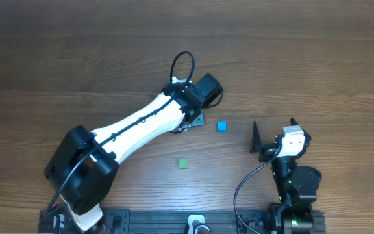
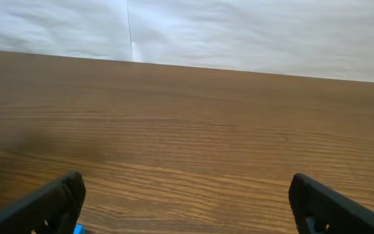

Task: Stack Cubes

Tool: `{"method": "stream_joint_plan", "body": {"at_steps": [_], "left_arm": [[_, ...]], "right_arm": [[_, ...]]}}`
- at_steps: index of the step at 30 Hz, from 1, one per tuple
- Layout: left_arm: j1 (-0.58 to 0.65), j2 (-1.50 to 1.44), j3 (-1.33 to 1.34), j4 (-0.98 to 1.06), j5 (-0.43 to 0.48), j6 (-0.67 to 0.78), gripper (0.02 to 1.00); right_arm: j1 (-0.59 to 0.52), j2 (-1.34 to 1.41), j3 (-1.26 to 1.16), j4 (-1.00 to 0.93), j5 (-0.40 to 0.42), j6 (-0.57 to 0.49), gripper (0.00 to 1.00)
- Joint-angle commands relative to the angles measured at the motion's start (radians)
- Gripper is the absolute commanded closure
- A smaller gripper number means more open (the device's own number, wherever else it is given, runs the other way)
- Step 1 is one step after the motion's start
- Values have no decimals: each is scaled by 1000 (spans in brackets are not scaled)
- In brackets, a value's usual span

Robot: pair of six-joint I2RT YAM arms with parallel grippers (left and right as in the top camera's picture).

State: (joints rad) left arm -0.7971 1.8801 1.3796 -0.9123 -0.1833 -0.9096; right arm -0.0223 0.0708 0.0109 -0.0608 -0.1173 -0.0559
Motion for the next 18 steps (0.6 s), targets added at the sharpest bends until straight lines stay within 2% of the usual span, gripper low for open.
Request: {"method": "stream_joint_plan", "body": {"at_steps": [1,10,14,18], "left_arm": [[4,14,-5,-8,10,-12,917],[4,14,-5,-8,10,-12,895],[4,14,-5,-7,10,-12,779],[4,14,-5,1,10,-12,724]], "right_arm": [[7,-7,-6,-3,6,-5,7],[7,-7,-6,-3,6,-5,9],[7,-7,-6,-3,6,-5,7],[7,-7,-6,-3,6,-5,7]]}}
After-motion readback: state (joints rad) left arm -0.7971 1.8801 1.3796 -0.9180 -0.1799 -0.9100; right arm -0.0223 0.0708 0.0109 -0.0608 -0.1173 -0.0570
